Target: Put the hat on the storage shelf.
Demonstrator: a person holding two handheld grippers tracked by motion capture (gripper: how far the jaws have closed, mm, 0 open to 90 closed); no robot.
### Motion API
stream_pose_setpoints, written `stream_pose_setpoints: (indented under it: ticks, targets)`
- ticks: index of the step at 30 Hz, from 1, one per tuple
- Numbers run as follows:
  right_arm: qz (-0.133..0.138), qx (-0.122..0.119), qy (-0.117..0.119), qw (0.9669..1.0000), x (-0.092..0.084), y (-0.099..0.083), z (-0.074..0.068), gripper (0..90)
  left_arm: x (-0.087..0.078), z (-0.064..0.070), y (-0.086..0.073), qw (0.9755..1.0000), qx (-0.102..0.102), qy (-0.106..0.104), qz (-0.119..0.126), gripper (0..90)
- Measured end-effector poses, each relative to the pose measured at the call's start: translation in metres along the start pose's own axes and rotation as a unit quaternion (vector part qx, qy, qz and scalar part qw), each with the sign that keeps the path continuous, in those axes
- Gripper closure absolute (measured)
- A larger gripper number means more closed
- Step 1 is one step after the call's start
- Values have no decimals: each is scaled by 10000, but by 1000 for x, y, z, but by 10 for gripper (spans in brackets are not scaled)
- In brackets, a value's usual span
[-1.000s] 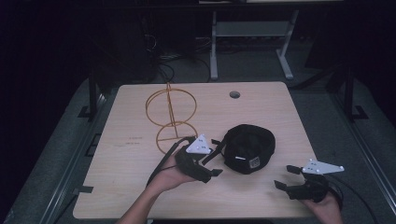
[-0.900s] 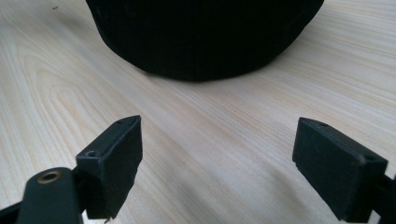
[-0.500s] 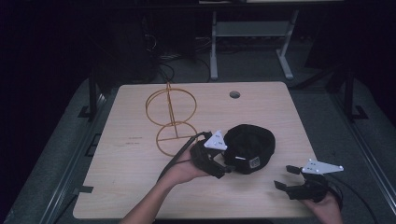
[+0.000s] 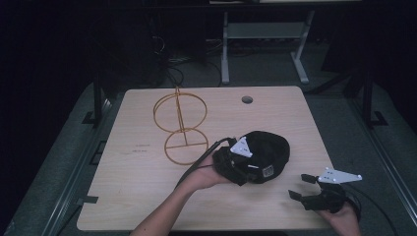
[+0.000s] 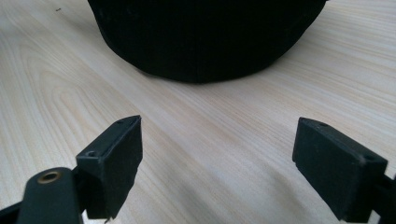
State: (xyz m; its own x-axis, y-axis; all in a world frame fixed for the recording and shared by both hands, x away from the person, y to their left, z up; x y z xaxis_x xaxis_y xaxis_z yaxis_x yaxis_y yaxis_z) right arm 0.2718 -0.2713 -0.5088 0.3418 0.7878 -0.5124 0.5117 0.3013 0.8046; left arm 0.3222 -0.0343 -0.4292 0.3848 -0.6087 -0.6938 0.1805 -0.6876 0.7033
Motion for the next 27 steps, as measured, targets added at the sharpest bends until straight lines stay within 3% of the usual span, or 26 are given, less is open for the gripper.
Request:
stream_pose_setpoints:
  ticks: [4,10,18,27]
  targets:
    - [-26,-26,11,10000,2,0,0,156,9,2,-2,9997,172,-75,-186,381]
    - [-6,-27,29,10000,3,0,0,157,17,3,-4,9992,254,-94,-305,448]
    - [9,-57,64,10000,3,0,-1,162,14,5,-1,9990,380,-153,-186,675]
    - [46,-86,146,9998,6,2,-4,178,9,7,11,9987,427,-284,-45,792]
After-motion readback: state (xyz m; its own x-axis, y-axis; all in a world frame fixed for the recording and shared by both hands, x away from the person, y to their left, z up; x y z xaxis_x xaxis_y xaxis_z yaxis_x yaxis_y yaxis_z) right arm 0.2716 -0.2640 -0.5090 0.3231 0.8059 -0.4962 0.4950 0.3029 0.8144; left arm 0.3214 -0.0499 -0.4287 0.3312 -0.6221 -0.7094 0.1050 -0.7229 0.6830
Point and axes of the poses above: each handheld gripper's, and its own axes: x roughly forward along the jaws, y roughly out of its top, z roughly to its right, the point moved 6 cm from there along x, roughly forward along the jaws, and after that the axes turned 15 degrees about y, right-handed, at the moved point
